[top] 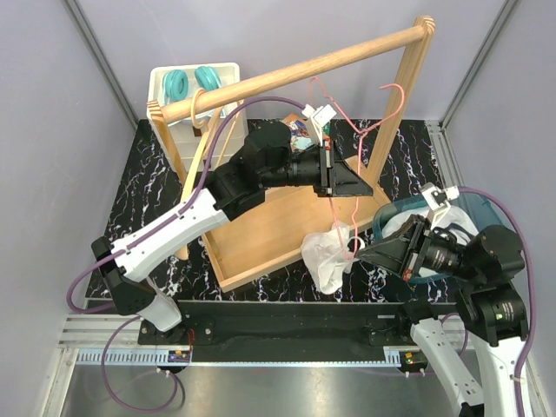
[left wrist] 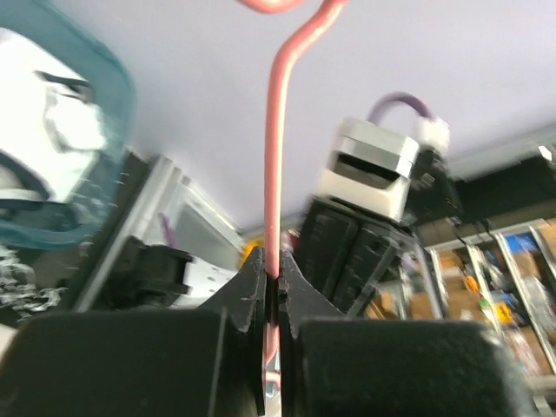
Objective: Remove the tank top from the hanger
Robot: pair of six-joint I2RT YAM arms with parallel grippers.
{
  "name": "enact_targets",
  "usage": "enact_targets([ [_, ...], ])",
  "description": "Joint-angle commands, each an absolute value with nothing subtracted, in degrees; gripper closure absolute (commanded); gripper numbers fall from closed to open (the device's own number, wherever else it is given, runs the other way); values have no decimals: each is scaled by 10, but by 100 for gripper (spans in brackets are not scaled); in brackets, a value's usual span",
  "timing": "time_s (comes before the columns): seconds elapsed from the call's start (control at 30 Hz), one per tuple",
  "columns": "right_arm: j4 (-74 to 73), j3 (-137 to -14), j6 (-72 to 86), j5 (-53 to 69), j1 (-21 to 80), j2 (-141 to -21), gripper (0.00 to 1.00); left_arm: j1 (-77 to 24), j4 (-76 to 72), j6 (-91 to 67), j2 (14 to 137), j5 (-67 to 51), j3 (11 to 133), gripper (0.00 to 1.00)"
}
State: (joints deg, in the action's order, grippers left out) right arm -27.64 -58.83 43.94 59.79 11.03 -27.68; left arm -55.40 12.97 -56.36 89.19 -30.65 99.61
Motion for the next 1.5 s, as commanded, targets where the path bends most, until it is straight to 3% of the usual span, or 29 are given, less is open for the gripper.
enact_targets([
  [0.0,-405,-644,381,516,109,-268,100,-550,140,-517,888,-211,977,100],
  [0.23,-518,-707,339,392,109,-236,100,-549,146,-513,920,-176,990,100],
  [0.83,-646,-733,322,331,109,-148,100,-535,185,-639,939,-4,1000,100],
  [1.13,-654,-705,304,301,109,-160,100,-499,125,-765,930,-47,993,100],
  [1.47,-643,-670,291,187,110,-281,100,-482,32,-802,875,-147,950,100],
])
